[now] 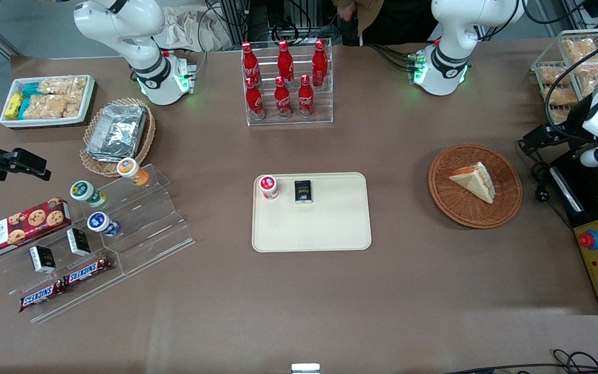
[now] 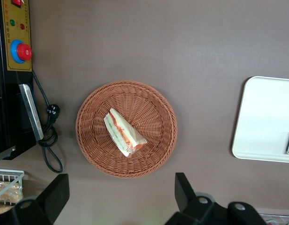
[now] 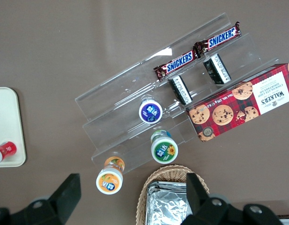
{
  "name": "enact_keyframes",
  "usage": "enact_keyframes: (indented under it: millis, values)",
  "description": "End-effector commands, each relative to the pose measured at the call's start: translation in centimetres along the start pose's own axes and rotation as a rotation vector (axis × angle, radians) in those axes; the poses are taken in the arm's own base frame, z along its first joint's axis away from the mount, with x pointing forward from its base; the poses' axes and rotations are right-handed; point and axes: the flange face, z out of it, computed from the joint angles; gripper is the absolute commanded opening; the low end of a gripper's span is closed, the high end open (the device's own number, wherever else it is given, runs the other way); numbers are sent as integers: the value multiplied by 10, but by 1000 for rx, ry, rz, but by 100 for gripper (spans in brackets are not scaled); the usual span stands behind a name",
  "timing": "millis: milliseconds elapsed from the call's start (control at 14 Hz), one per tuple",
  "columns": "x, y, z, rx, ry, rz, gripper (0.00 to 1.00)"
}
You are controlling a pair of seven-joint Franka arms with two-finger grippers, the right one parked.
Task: Place sandwich from basket to tray
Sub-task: 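Move the left gripper down over the wrapped sandwich in the wicker basket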
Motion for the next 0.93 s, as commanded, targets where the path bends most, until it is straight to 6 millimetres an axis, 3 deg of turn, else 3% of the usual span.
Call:
enact_keyframes:
  millis: [0, 214, 571, 714, 857]
  values:
    - [4, -1, -2, 6, -15, 8, 100]
    - [11, 2, 5, 9, -27, -30, 100]
    - [2, -1, 46, 30, -43, -318, 100]
    - [-10, -4, 75, 44, -51, -497, 100]
    - [-23, -6, 113, 32, -28, -537, 100]
